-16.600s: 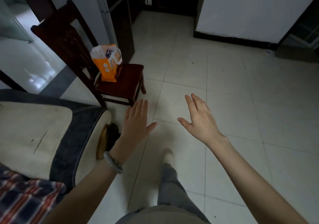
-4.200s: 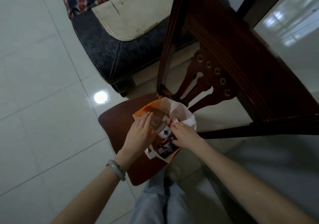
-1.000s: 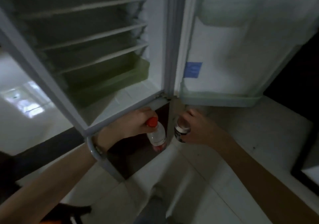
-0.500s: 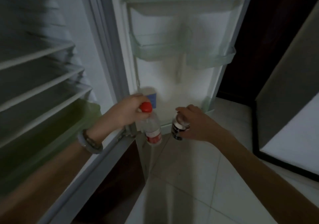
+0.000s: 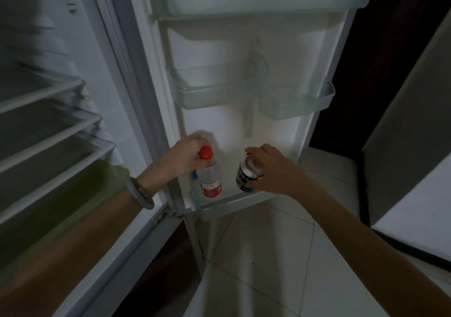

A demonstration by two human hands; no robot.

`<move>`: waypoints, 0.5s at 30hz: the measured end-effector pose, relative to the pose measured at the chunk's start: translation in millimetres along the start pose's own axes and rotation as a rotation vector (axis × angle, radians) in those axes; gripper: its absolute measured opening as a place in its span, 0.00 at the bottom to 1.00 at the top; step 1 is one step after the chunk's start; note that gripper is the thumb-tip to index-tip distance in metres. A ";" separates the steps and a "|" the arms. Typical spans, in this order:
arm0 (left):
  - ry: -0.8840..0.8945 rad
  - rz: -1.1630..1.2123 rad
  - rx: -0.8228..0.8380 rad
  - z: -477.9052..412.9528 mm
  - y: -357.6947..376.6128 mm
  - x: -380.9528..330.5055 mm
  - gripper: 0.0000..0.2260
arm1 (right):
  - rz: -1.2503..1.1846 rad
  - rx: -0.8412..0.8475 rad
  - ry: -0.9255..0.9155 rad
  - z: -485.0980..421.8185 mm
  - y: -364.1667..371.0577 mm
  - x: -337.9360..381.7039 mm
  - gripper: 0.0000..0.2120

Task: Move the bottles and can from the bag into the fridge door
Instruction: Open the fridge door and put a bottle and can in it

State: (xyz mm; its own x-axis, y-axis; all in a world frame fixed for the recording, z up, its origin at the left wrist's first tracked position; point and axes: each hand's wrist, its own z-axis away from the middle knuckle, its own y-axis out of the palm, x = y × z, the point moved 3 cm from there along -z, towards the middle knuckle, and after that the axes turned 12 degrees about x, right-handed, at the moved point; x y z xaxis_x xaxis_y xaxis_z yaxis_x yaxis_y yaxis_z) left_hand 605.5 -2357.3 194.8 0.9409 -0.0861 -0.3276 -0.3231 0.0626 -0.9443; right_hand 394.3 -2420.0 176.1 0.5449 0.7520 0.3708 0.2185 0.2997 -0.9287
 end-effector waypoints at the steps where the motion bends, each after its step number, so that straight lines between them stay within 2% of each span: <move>1: -0.002 -0.003 0.022 -3.5 3.1 2.4 0.08 | -0.001 0.009 -0.011 -5.3 0.3 -3.0 0.36; 7: -0.130 -0.018 0.077 -14.6 19.3 21.1 0.10 | 0.000 0.053 -0.084 -34.9 0.0 -15.9 0.37; 15: -0.215 -0.067 0.122 -21.1 34.3 20.5 0.07 | -0.032 0.113 -0.173 -51.9 1.1 -21.6 0.35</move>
State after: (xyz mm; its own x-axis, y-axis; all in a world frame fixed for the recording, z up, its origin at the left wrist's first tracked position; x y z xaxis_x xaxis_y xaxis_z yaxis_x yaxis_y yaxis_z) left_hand 611.5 -2377.9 155.0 0.9639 0.1189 -0.2383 -0.2573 0.1849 -0.9485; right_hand 424.7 -2466.4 167.1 0.3900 0.8275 0.4039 0.1359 0.3821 -0.9141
